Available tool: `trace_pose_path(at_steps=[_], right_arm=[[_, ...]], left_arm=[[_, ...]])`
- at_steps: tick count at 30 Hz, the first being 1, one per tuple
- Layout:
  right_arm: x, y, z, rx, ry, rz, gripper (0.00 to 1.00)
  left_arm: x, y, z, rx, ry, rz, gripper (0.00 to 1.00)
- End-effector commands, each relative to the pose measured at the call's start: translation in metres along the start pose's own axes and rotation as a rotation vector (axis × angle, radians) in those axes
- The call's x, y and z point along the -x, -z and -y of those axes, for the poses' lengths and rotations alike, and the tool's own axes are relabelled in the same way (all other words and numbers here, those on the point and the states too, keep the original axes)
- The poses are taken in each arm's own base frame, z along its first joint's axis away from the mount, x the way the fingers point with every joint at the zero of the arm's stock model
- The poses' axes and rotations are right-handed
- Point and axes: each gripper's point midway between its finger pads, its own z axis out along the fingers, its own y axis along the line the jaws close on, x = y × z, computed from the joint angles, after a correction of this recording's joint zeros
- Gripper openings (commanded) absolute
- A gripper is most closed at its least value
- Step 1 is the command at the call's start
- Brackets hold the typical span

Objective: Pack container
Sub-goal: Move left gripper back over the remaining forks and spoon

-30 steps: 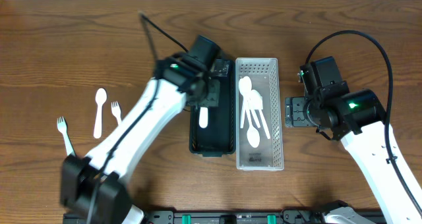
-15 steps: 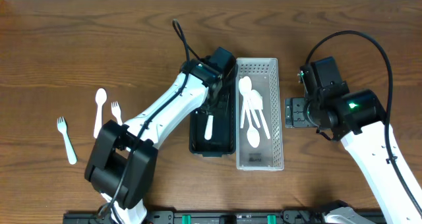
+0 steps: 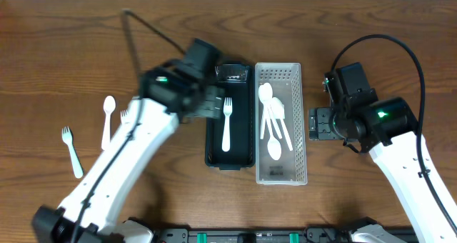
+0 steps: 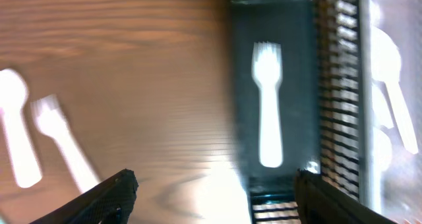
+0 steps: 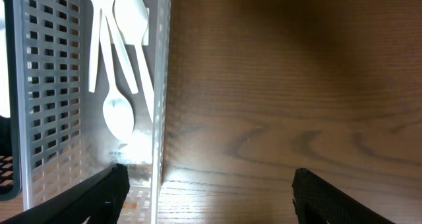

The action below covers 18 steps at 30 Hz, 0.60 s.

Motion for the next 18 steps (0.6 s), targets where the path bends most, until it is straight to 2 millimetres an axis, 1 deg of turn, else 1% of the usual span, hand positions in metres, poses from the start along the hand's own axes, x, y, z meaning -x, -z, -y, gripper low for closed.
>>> trace_pose_path(at_steps=[1, 4, 5, 7, 9, 13, 15, 18], right_arm=[[0.0, -0.001, 0.006, -0.019, 0.003, 0.0, 0.83], [0.0, -0.001, 0.006, -0.019, 0.003, 0.0, 0.83], [0.0, -0.001, 0.006, -0.019, 0.003, 0.0, 0.84], [-0.001, -0.001, 0.006, -0.018, 0.003, -0.001, 0.84], [-0.001, -0.001, 0.006, -0.016, 0.004, -0.005, 0.85], [-0.001, -0.001, 0.006, -0.016, 0.003, -0.005, 0.86], [-0.001, -0.001, 0.006, -0.016, 0.003, -0.005, 0.87], [-0.001, -0.001, 0.006, -0.016, 0.003, -0.005, 0.88]], left_arm=[[0.007, 0.004, -0.058, 0.102, 0.107, 0.003, 0.79], [0.005, 0.001, -0.104, 0.154, 0.234, -0.02, 0.83], [0.004, 0.0, -0.116, 0.168, 0.268, -0.024, 0.87], [0.003, -0.001, -0.139, 0.193, 0.336, -0.027, 0.88], [0.001, -0.002, -0.157, 0.21, 0.387, -0.03, 0.88], [-0.005, -0.007, -0.182, 0.233, 0.439, -0.046, 0.89], [-0.01, -0.011, -0.187, 0.239, 0.433, -0.07, 0.89], [-0.018, -0.025, -0.193, 0.242, 0.405, -0.119, 0.89]])
